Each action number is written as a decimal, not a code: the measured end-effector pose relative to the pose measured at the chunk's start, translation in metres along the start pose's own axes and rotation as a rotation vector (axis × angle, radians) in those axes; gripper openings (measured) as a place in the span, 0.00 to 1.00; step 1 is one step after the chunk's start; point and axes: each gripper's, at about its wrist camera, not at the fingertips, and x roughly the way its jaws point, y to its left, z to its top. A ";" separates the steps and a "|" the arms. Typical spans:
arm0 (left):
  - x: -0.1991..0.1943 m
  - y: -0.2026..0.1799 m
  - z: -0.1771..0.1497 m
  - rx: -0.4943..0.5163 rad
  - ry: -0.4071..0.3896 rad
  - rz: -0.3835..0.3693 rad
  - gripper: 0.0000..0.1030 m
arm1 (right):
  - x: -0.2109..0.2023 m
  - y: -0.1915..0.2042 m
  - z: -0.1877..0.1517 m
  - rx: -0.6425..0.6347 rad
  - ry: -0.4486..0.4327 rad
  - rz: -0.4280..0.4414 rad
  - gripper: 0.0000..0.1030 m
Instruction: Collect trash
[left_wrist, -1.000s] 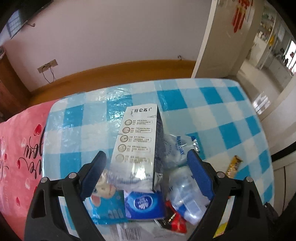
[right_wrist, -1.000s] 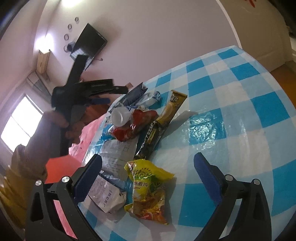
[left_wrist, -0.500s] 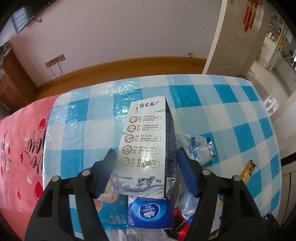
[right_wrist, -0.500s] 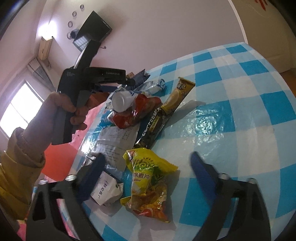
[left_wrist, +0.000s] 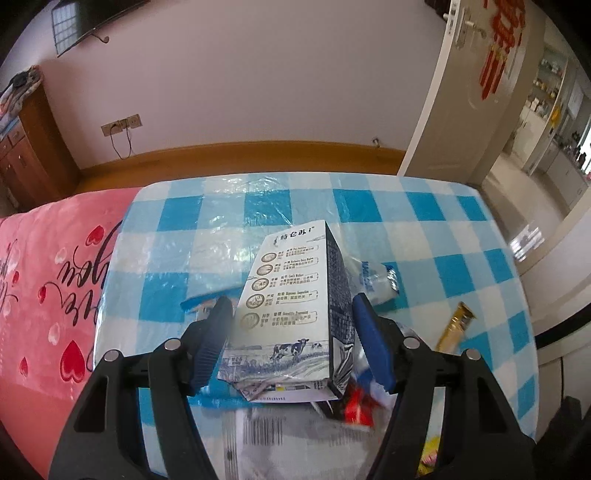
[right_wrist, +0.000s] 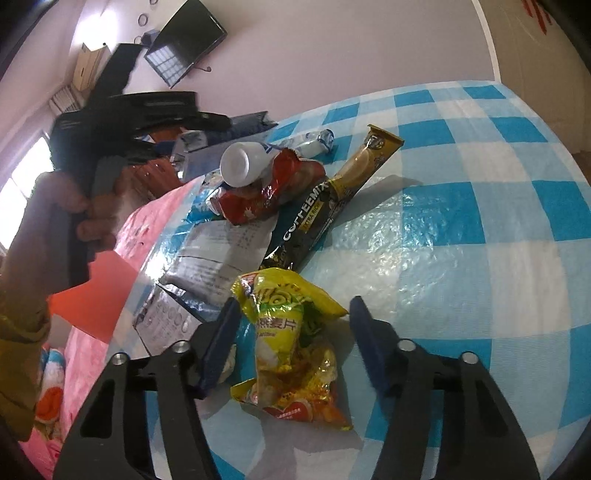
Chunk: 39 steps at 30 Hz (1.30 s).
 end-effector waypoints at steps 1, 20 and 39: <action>-0.006 0.002 -0.005 -0.008 -0.006 -0.009 0.66 | 0.001 0.001 -0.001 -0.004 0.000 -0.004 0.53; -0.065 0.039 -0.085 -0.123 -0.053 -0.123 0.65 | 0.002 0.013 -0.006 -0.075 -0.025 -0.085 0.45; -0.093 0.061 -0.149 -0.177 -0.077 -0.250 0.35 | -0.003 0.011 -0.006 -0.064 -0.074 -0.117 0.37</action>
